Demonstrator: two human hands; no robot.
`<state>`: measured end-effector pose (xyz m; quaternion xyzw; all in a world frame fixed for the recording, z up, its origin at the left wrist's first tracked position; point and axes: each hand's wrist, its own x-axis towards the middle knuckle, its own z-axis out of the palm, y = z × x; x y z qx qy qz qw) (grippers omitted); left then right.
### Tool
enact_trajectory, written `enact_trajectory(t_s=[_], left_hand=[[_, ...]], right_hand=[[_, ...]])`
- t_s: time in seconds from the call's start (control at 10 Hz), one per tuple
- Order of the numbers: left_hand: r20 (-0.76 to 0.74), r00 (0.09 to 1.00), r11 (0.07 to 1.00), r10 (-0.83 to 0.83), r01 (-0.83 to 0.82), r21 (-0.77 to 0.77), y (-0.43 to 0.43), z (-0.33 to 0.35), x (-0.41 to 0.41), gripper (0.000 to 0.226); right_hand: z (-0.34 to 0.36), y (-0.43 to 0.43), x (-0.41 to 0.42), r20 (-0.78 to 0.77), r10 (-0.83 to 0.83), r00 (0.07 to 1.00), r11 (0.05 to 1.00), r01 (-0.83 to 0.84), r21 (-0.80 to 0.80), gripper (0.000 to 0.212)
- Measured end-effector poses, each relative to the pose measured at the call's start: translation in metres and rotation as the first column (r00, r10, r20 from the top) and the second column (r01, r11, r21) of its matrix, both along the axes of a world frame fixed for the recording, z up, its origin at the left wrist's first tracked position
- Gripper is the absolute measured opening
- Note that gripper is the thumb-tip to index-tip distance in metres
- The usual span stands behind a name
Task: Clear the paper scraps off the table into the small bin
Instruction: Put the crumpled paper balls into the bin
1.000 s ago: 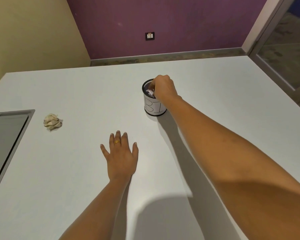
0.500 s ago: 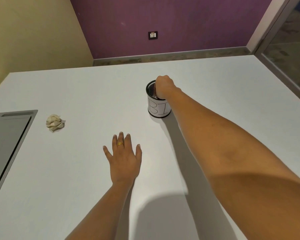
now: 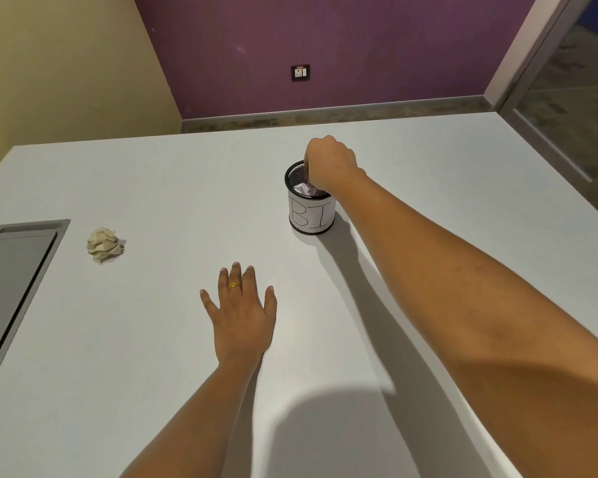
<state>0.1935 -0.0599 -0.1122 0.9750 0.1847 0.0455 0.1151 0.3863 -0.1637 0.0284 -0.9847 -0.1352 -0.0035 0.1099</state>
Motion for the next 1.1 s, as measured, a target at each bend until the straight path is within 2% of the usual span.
enact_trajectory(t_s=[0.2,0.4,0.6,1.1], left_hand=[[0.016,1.0,1.0,0.002,-0.002,0.007,-0.001,0.0,0.0,0.048],[0.003,1.0,1.0,-0.001,0.001,-0.001,0.0,0.001,0.0,0.049],[0.012,1.0,1.0,-0.001,0.001,0.014,-0.001,0.001,-0.001,0.049],[0.005,1.0,1.0,-0.002,0.002,-0.001,0.0,0.0,-0.001,0.049]], right_hand=[[-0.003,0.006,-0.004,-0.021,-0.037,0.999,0.999,0.037,-0.022,0.029],[-0.008,0.01,-0.002,-0.176,-0.074,0.982,0.997,0.075,0.001,0.032],[-0.011,0.012,0.003,-0.267,-0.091,0.959,0.996,0.083,-0.044,0.038],[-0.007,0.013,0.002,-0.264,-0.051,0.963,0.993,0.02,-0.118,0.039]])
